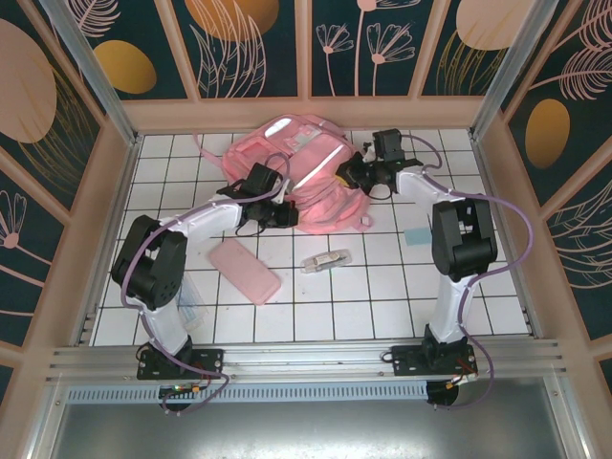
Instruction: Pack books, pencil case, and school supplies into a backpack
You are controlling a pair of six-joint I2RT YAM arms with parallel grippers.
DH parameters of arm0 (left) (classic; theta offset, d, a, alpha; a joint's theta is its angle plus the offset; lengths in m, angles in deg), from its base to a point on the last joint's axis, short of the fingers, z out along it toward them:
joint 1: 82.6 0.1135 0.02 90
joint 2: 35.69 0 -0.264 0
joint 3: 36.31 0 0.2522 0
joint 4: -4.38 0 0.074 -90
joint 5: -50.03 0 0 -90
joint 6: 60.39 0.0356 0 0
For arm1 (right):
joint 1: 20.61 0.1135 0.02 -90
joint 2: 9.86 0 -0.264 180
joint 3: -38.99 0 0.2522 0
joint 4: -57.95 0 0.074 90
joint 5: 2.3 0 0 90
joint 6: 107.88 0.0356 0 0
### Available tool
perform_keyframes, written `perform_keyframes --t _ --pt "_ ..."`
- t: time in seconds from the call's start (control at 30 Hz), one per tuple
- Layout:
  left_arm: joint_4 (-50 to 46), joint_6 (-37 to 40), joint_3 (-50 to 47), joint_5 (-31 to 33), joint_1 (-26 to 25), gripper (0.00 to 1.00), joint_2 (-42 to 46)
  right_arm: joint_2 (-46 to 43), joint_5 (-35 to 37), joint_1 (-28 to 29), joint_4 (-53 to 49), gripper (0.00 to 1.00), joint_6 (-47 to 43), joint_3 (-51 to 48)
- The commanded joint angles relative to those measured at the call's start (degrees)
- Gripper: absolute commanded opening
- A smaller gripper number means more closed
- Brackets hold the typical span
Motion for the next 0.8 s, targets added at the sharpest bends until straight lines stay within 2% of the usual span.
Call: perform_keyframes --t 0.0,0.17,0.27,0.43,0.5,0.57,0.63,0.67,0.7,0.77 --pt "-8.66 -1.98 -4.21 -1.96 1.53 0.0 1.02 -2.6 5.71 -3.57 1.49 0.0 -3.16 3.54" --pt "-8.38 -1.51 -3.8 10.81 4.56 0.0 2.18 -3.18 3.19 -3.43 1.89 0.0 -3.14 3.35" --pt "-6.13 -0.94 -0.57 23.34 7.47 0.0 0.71 -4.27 2.49 -3.06 1.87 0.0 -3.63 2.72" --pt "-4.96 0.05 4.12 32.17 14.11 0.0 -3.84 -5.71 4.28 -3.1 -0.24 0.0 -5.98 2.13" --pt "-5.5 1.25 6.25 38.36 14.77 0.0 -5.13 -5.93 4.16 -3.11 -0.26 0.0 -6.41 1.87" --pt "-5.74 2.08 8.59 39.92 14.82 0.0 -5.91 -5.41 2.79 -3.14 0.31 0.0 -6.76 2.17" --pt "-5.83 2.14 9.97 36.27 14.89 0.0 -5.65 -5.1 0.65 -3.02 1.25 0.0 -6.86 2.45" --pt "-5.34 1.77 9.87 33.65 14.87 0.05 -5.12 -5.22 0.21 -2.79 1.22 0.0 -7.26 2.74" --pt "-5.12 1.24 9.52 31.74 14.88 0.2 -4.37 -5.38 0.31 -2.51 0.59 0.03 -7.92 3.11" --pt "-4.92 0.05 8.05 28.09 14.81 0.53 -2.07 -6.19 0.97 -1.83 -1.94 0.33 -10.41 3.71"
